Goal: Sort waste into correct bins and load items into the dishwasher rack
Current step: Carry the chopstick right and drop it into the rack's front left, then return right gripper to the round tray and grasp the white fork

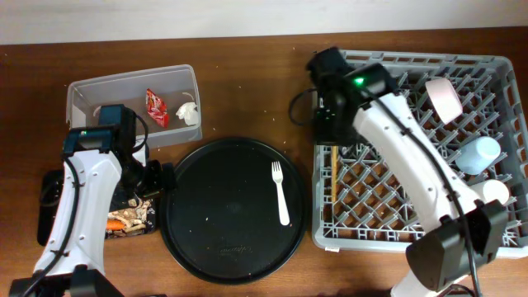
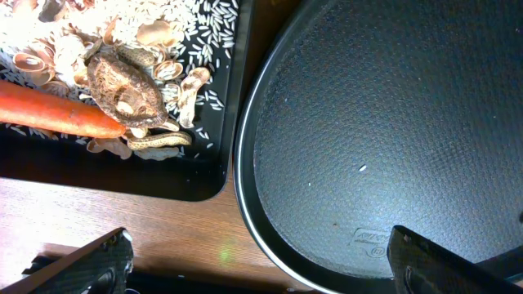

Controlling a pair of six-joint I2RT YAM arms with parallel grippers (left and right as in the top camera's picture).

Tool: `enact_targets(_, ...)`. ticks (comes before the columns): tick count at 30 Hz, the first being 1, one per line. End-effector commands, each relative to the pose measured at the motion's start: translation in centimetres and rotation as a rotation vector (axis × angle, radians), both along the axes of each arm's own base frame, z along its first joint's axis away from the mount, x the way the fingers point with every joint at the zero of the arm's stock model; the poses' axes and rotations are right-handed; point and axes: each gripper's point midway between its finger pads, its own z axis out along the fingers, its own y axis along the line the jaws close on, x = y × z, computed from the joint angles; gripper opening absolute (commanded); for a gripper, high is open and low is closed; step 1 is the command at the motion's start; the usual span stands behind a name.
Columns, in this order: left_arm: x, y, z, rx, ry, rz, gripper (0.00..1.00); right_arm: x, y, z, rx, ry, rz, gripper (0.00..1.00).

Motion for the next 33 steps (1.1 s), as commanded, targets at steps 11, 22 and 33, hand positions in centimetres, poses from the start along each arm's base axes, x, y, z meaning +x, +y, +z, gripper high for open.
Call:
enact_targets(11, 0.1, 0.1, 0.0, 0.006, -0.007, -0.021, 0.99, -2.9, -2.2, -10.2, -0.047, 0.129, -0.039, 0.04)
enact_targets(22, 0.1, 0.1, 0.0, 0.006, -0.007, -0.021, 0.99, -3.0, -1.1, -10.8, 0.018, 0.136, -0.029, 0.39)
enact_targets(33, 0.1, 0.1, 0.0, 0.007, -0.008, -0.021, 0.99, -1.4, 1.8, -0.6, 0.204, -0.047, 0.085, 0.39)
